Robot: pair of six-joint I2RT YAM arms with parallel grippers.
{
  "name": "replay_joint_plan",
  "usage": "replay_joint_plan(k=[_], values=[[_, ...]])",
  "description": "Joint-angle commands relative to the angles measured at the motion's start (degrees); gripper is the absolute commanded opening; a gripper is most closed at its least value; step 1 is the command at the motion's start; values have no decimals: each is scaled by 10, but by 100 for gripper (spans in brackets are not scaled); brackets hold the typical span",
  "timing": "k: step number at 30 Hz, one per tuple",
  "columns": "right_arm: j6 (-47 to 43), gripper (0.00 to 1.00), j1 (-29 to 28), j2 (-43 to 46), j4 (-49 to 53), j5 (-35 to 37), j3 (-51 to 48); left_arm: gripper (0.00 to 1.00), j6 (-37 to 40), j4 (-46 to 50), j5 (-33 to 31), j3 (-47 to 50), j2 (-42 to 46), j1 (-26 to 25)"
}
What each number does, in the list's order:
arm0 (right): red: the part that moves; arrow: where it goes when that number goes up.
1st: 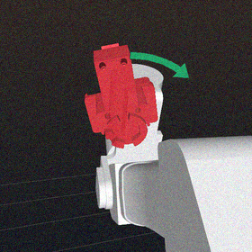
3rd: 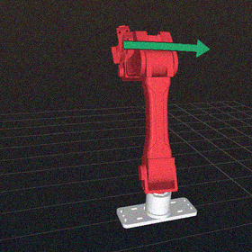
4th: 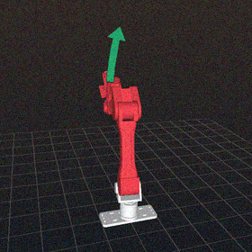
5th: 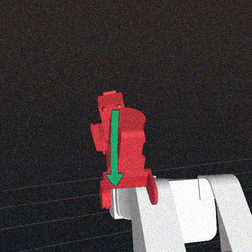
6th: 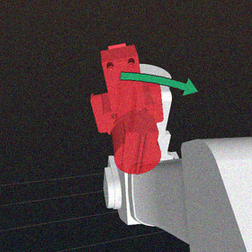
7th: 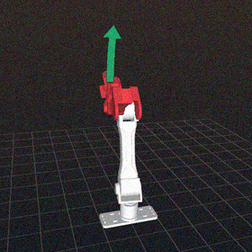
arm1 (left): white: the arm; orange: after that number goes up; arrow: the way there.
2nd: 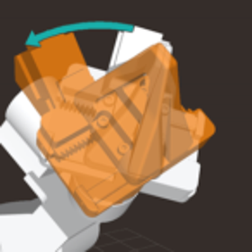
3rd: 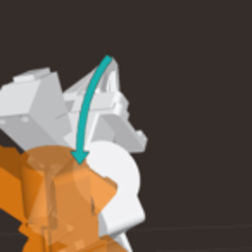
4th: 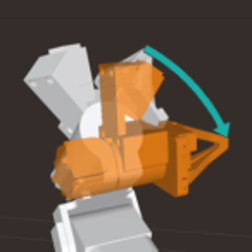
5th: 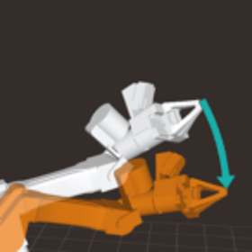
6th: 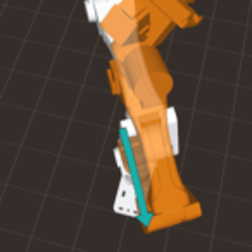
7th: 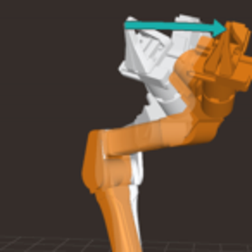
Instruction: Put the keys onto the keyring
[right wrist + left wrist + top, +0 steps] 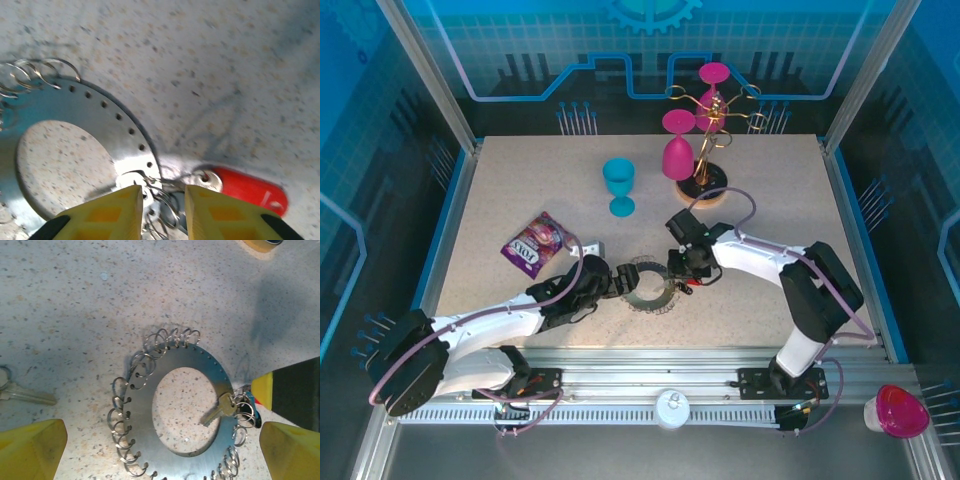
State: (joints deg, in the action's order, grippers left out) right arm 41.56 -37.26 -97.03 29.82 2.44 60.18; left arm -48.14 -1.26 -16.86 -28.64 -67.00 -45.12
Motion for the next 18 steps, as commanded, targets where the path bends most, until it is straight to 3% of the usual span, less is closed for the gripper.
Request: replay_joint_plan(k=[1, 5, 11, 15, 18], values=[[4, 30, -10, -18, -6, -10, 42, 99, -13, 37, -21, -11, 7, -3], [-71, 28, -10, -48, -11, -23, 86, 98, -30, 60, -22, -20, 2, 0], [-354, 25, 15, -38, -39, -43, 117, 95, -46, 83, -8, -29, 4, 13], [-563, 29, 25, -18, -62, -54, 118, 93, -69, 79, 10, -23, 10, 33], [-683, 38, 55, -29, -59, -129, 122, 93, -74, 67, 19, -13, 22, 44]])
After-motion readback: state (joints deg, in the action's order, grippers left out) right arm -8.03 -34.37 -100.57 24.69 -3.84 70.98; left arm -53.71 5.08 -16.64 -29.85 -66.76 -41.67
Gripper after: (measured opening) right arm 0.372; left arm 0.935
